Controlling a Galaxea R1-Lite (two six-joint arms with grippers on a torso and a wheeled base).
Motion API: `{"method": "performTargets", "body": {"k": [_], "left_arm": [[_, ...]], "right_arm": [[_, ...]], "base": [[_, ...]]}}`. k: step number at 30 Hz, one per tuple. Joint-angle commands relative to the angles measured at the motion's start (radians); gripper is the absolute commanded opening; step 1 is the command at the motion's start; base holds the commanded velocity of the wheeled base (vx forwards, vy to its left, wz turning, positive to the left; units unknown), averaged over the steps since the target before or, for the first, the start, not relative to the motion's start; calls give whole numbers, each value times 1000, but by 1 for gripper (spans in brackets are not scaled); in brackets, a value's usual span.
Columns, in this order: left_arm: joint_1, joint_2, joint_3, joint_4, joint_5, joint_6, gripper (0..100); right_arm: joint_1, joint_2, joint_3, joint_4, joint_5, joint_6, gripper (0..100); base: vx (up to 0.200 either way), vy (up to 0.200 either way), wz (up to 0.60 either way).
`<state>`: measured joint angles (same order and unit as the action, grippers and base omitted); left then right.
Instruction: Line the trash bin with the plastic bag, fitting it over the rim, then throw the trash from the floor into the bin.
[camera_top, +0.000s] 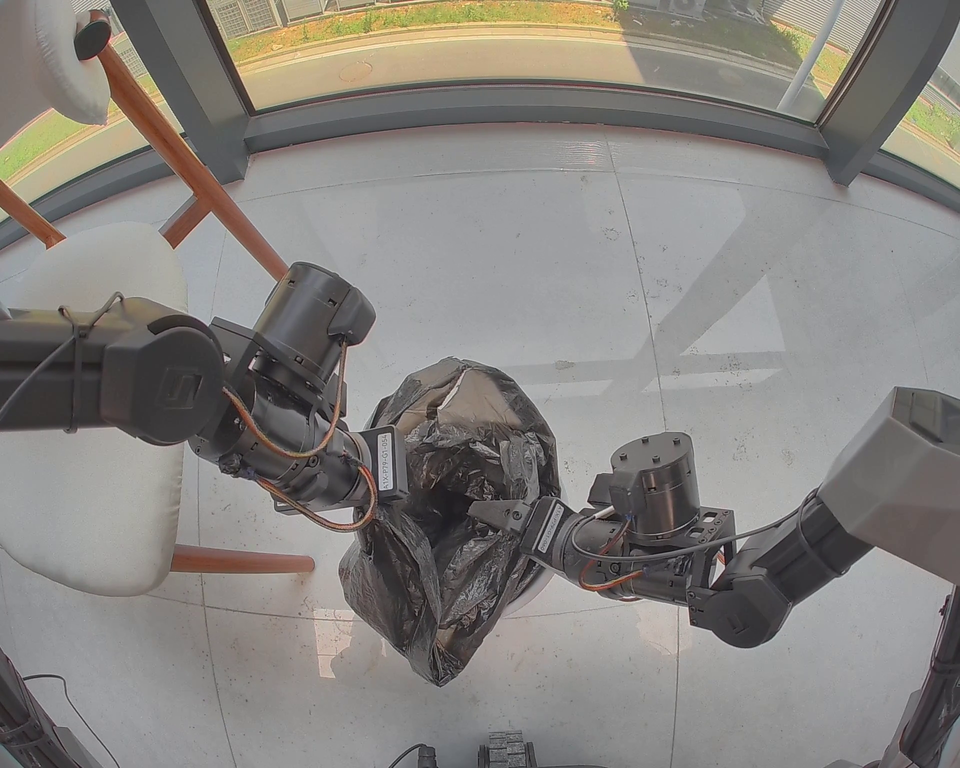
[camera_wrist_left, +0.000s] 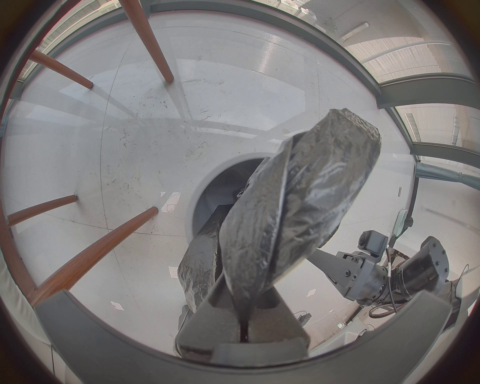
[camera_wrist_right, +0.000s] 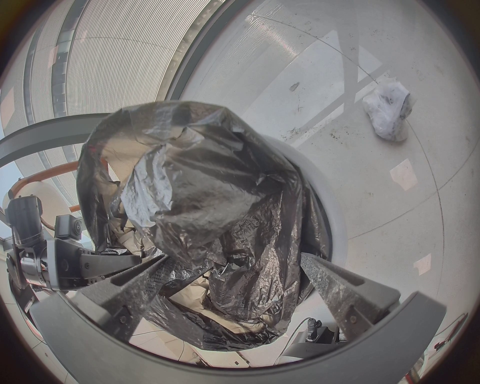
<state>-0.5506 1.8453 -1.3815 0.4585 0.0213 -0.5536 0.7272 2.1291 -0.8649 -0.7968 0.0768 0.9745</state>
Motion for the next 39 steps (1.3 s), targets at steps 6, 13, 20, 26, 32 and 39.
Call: {"method": "performTargets", "body": {"k": [6, 13, 20, 26, 32, 39], "left_arm": [[1, 0, -5, 2, 0, -2, 0], [1, -1, -4, 2, 0, -2, 0], [3, -5, 6, 3, 0, -2, 0], [3, -5, 6, 3, 0, -3, 0], [3, -5, 7, 3, 0, -3, 0], [6, -6, 4, 2, 0, -2, 0]], "right_arm": [[-22, 72, -52, -2, -3, -3, 100], [-57, 127, -132, -38, -5, -7, 100], [-58, 123, -148, -104, -3, -7, 0], [-57, 109, -138, -105, -3, -5, 0], [-55, 92, -135, -104, -3, -5, 0], [-66, -51, 1, -90, 21, -26, 0]], "base": [[0, 0, 0], [0, 0, 0], [0, 0, 0], [0, 0, 0], [0, 0, 0], [0, 0, 0]]}}
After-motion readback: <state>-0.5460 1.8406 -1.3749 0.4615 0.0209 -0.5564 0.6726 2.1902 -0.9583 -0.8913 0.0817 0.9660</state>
